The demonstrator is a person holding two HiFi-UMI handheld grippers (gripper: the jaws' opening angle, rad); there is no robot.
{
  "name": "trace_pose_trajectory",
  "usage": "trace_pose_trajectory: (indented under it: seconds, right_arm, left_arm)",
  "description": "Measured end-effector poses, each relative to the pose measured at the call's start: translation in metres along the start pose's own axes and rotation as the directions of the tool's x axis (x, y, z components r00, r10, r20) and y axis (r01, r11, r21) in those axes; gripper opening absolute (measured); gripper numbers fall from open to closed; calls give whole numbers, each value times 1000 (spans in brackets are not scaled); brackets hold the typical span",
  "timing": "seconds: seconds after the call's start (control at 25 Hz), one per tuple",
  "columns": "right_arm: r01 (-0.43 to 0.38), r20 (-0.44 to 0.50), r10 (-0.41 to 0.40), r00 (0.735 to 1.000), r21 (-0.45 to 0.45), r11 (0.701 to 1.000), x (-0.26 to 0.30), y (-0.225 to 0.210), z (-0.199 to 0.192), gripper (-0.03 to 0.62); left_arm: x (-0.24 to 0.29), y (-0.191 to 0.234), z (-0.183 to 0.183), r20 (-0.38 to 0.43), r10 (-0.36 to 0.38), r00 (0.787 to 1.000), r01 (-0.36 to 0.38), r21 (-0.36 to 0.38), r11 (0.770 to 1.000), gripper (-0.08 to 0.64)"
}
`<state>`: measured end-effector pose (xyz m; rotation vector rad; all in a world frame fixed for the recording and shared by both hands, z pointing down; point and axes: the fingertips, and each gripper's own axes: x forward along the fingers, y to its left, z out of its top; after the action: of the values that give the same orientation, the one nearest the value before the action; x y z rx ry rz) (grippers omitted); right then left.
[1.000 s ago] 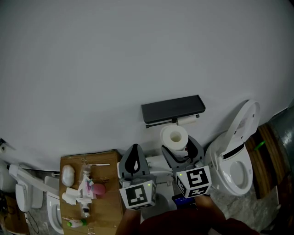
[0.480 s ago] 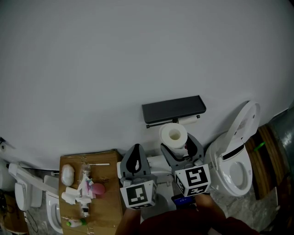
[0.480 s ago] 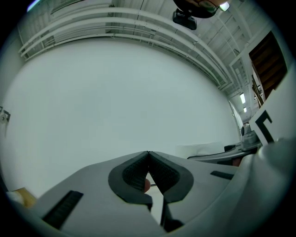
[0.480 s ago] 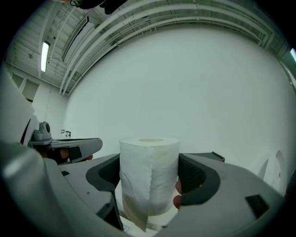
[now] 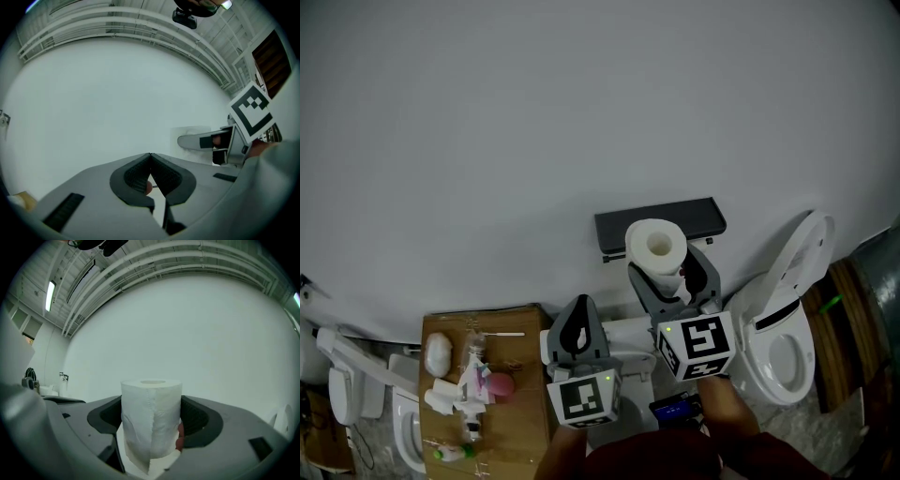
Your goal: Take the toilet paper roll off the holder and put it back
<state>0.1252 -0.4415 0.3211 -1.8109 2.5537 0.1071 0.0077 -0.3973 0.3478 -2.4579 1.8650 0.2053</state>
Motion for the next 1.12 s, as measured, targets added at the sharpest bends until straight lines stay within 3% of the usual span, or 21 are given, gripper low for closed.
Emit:
trace_pose_trajectory:
  seconds: [0.52, 1.12]
  right_arm:
    - [-3, 65, 4, 998, -10, 1000, 57, -6, 36, 354]
    - [5, -35, -5, 999, -4, 1000, 124, -6, -4, 354]
  left_arm:
    - [3, 9, -6, -8, 21, 1000, -21, -5, 1000, 5]
    - [3, 26, -14, -30, 57, 998, -57, -1, 998, 5]
